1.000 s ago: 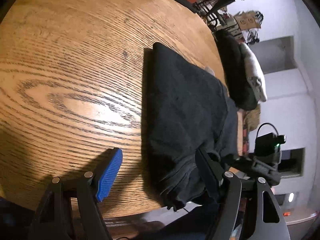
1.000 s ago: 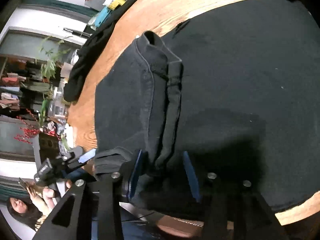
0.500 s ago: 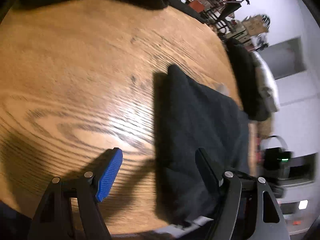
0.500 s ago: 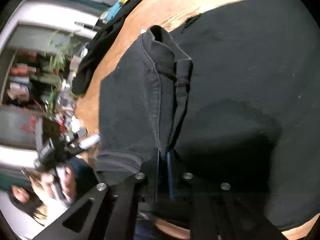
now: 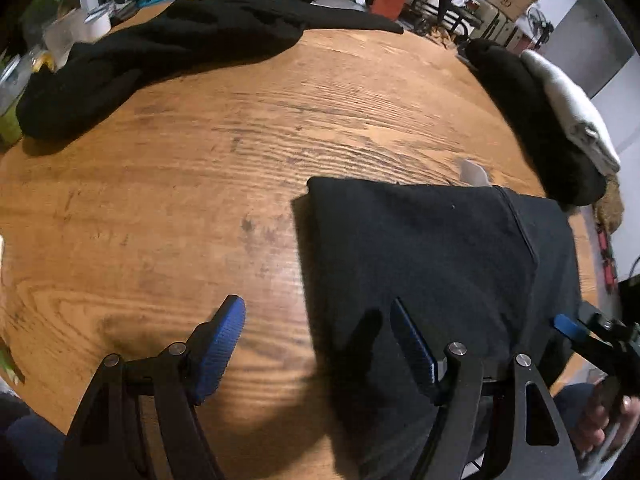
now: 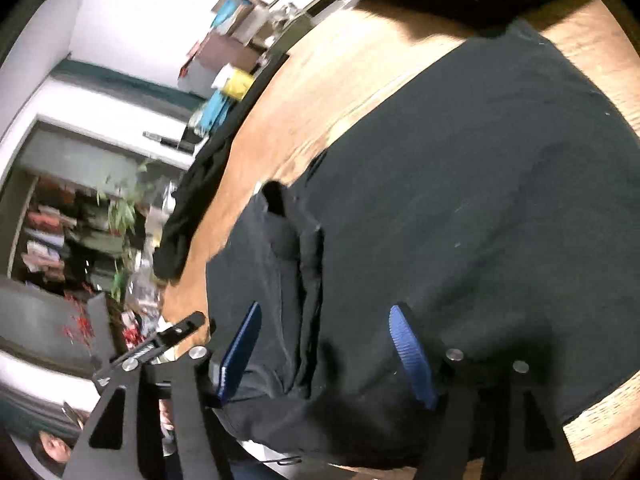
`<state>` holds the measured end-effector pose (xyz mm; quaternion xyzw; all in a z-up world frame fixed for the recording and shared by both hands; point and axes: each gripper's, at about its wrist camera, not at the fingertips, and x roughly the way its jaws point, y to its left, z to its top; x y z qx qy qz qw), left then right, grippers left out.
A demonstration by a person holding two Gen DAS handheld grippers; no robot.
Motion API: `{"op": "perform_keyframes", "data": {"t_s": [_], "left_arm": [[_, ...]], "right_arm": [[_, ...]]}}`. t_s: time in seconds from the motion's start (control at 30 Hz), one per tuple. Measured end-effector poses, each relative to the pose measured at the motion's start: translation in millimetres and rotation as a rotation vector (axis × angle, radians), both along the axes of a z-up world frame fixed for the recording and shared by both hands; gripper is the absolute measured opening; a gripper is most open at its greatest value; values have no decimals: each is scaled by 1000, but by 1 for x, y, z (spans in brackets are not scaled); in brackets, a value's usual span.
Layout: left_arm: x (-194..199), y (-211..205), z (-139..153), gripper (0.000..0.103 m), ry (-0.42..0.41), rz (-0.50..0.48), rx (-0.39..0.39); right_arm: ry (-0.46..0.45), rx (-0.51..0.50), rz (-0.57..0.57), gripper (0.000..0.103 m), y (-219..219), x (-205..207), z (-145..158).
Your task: Fold clothes
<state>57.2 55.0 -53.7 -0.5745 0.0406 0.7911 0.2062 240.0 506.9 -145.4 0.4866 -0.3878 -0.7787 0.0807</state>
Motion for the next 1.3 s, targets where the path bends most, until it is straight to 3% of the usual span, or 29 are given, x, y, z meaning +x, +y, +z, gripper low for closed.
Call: {"op": "perform_keyframes", "data": {"t_s": [0.37, 0.53, 0.6, 0.63, 0.7, 0.73, 0.77, 0.9, 1.0, 1.07, 1.13, 1.2, 1.3], "left_arm": [[-4, 31, -4, 75, 39, -76, -85], [-12, 35, -16, 75, -25, -68, -66], [-11, 37, -18, 61, -33, -80, -57], [-10, 40, -18, 44, -25, -95, -67], [-7, 45, -16, 31, -4, -117, -99], [-5, 47, -15, 12, 5, -128, -112], [-5, 48, -14, 7, 5, -136, -116], [-21, 38, 1, 5, 10, -148, -90], [-52, 26, 6, 5, 55, -110, -141], [-67, 24, 2, 5, 34, -101, -169], [-71, 18, 5, 6, 18, -95, -109], [-65, 7, 8, 10, 26, -99, -70], [-53, -12, -1, 31, -1, -86, -42]], "right_arm": [[-17, -25, -3, 77, -8, -4, -3], [-29, -34, 1, 80, -9, -5, -6], [-36, -39, 4, 82, -9, -6, -7], [-39, -43, 5, 82, -9, -6, -8], [-44, -49, 8, 82, -9, -6, -9], [-46, -51, 9, 82, -9, -6, -10], [-47, -53, 10, 82, -9, -5, -10], [-49, -48, 15, 83, -9, -6, -10], [-48, -39, 22, 82, -11, -6, -10], [-46, -31, 27, 82, -12, -6, -9], [-44, -22, 29, 82, -13, -6, -9], [-36, -7, 18, 83, -10, -4, -6], [-34, 17, -10, 83, 2, 0, -2]]}}
